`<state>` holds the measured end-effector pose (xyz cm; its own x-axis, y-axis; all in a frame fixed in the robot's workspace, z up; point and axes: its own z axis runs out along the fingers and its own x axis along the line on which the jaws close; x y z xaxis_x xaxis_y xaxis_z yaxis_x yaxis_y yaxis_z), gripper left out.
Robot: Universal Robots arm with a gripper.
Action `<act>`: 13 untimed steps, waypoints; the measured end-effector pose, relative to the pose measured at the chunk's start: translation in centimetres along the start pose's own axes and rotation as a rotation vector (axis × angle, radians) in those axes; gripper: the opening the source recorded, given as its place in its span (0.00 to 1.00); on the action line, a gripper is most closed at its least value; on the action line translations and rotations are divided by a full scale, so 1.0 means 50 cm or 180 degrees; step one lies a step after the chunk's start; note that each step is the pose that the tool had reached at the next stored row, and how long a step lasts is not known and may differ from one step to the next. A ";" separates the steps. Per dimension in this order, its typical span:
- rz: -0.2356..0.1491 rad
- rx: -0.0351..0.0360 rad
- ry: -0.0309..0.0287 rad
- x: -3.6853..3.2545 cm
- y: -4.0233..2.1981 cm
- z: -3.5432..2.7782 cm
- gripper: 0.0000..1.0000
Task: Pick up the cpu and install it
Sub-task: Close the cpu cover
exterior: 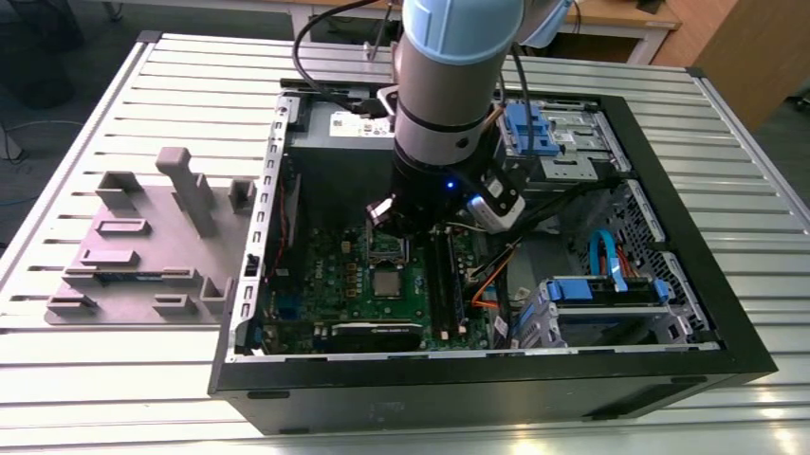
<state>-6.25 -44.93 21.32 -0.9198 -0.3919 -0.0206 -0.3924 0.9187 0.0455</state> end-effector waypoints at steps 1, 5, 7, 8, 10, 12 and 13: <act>-0.0002 -0.0010 -0.0004 -0.001 0.001 0.002 0.11; -0.0003 -0.0038 -0.0016 -0.003 0.006 0.007 0.11; -0.0002 -0.0038 -0.0016 -0.003 0.007 0.009 0.11; -0.0002 -0.0038 -0.0016 -0.003 0.008 0.010 0.11; -0.0002 -0.0038 -0.0016 -0.003 0.009 0.012 0.11; -0.0003 -0.0038 -0.0016 -0.003 0.009 0.012 0.11; -0.0003 -0.0037 -0.0016 -0.003 0.009 0.012 0.11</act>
<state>-6.27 -44.41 20.73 -0.9194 -0.3924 -0.0256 -0.3932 0.9177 0.0572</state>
